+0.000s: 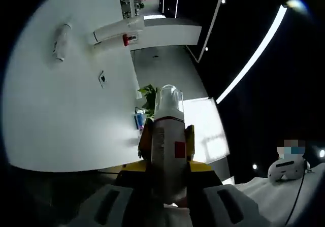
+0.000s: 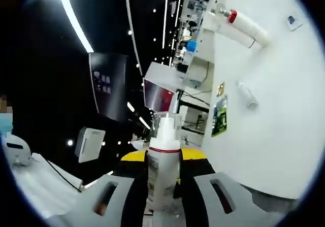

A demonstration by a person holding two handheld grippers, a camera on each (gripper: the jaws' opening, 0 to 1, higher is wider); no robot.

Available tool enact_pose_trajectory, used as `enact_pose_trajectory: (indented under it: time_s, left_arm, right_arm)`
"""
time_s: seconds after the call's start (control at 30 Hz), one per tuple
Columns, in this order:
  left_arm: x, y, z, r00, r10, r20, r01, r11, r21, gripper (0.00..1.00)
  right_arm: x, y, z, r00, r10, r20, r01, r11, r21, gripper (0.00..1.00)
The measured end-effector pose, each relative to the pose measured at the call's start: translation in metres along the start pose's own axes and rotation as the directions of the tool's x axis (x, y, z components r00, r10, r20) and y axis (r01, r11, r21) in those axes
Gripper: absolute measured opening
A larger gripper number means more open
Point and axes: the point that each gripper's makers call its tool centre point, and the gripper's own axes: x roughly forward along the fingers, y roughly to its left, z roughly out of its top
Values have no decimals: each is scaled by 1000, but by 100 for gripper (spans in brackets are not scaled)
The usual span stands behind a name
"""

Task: Arrange the skincare products in the storage area until every visible bottle or jar stands upright without overlapping.

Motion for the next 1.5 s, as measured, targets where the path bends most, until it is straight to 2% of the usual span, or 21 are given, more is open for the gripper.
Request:
enact_pose_trajectory:
  time_s: [0.07,0.2,0.33,0.47,0.6,0.67,0.73,0.8,0.83,0.9,1.03,1.1,1.13,1.23,1.27,1.3,1.37,1.4,1.5]
  left_arm:
    - [-1,-4,4,999,-27,30,27,1000,-11,29]
    - [-1,-5,1,999,-41,9,41,999,-11,26]
    - [-2,-8,3,999,-38,11,38,999,32,26]
    - [-2,-4,3,1000,-20,9,20,999,39,26]
    - [-2,2,4,1000,23,19,-25,997,67,26]
    - [-4,11,9,996,84,42,-88,989,117,25]
    - [-8,25,13,983,169,68,-177,975,135,25]
    - [-8,31,11,978,202,49,-207,968,141,25]
    - [-9,37,15,968,238,75,-248,952,180,25]
    - [-9,39,14,962,261,74,-271,944,188,25]
    - [-11,44,17,945,313,92,-326,910,257,25]
    - [-12,46,17,943,322,87,-333,904,270,25]
    - [-10,48,15,941,329,78,-338,902,270,25]
    - [-6,54,0,934,358,-2,-342,893,293,25]
    - [-4,55,-1,933,361,3,-347,894,282,25]
    - [-4,55,-4,935,354,-18,-336,901,274,25]
    - [-5,54,-3,941,337,-19,-322,911,257,25]
    - [-4,49,-5,951,307,-32,-288,922,260,25]
    - [-1,42,-12,965,250,-74,-229,949,216,25]
  right_arm:
    - [3,0,-1,1000,9,-6,-9,1000,-21,20]
    - [1,6,-2,999,34,-12,-34,999,-14,20]
    - [2,9,-1,999,49,-8,-49,998,-29,20]
    - [3,5,-1,999,43,-5,-43,998,-41,21]
    - [3,0,-1,1000,26,-4,-26,999,-41,21]
    - [3,-5,0,1000,-5,-2,5,999,-50,21]
    - [2,-20,3,995,-101,20,102,990,-93,20]
    - [1,-25,-1,992,-129,0,129,987,-100,19]
    - [0,-29,1,989,-145,8,145,985,-95,19]
    - [-1,-33,1,986,-168,8,168,979,-115,18]
    - [-1,-36,2,981,-194,13,194,969,-155,19]
    - [-1,-38,3,978,-209,22,210,961,-181,21]
    - [-2,-39,4,977,-211,24,212,961,-179,21]
    - [-3,-39,5,978,-207,29,209,965,-160,18]
    - [-3,-39,2,979,-205,9,203,965,-164,18]
    - [-3,-38,0,981,-194,-8,190,968,-165,17]
    - [-3,-36,1,979,-205,-2,201,960,-194,17]
    - [-1,-31,0,983,-184,-8,179,963,-203,17]
    - [2,-20,-6,991,-124,-46,112,971,-210,17]
